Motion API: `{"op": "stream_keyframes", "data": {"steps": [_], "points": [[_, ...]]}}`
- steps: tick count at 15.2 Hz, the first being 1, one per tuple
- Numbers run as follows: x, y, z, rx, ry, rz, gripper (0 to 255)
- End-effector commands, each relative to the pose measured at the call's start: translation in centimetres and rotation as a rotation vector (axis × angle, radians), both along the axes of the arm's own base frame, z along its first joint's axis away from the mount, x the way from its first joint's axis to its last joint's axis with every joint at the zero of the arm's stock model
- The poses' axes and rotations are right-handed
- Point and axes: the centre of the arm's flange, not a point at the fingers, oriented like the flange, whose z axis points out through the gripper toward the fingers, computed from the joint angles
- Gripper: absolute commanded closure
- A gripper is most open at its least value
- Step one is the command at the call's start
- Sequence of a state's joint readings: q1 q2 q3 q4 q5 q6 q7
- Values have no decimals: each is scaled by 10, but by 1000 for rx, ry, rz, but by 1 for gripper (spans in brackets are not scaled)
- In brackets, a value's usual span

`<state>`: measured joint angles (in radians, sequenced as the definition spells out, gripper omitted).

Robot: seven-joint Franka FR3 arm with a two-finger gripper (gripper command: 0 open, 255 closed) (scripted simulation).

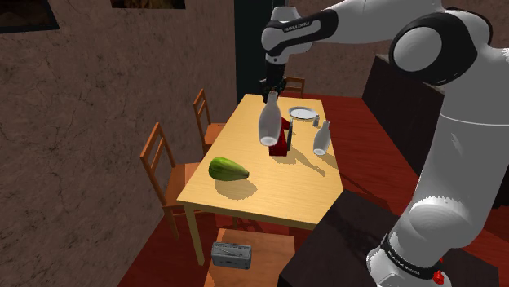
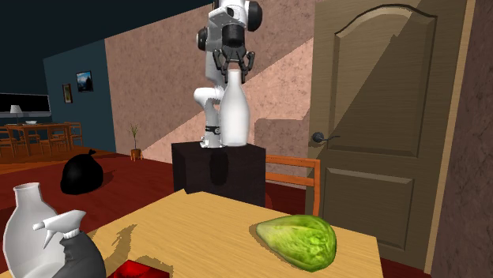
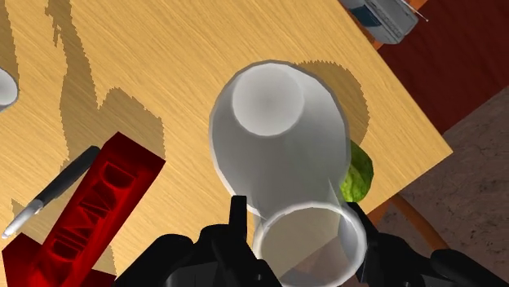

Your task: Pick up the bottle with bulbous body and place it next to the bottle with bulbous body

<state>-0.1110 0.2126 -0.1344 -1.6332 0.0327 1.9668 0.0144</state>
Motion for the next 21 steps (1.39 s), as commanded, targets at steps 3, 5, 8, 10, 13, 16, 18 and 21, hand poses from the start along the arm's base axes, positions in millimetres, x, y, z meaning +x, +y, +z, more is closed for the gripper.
{"op": "stream_keyframes", "data": {"steps": [3, 5, 8, 10, 13, 16, 18, 21], "points": [[-21, -34, 4, 0, 0, 0, 255], [-34, -57, 4, 0, 0, 0, 255], [-54, -91, 4, 0, 0, 0, 255], [-67, -114, 4, 0, 0, 0, 255], [-87, -148, 4, 0, 0, 0, 255], [-107, -182, 5, 0, 0, 0, 255], [-120, -205, 5, 0, 0, 0, 255], [-140, -239, 5, 0, 0, 0, 255]]}}
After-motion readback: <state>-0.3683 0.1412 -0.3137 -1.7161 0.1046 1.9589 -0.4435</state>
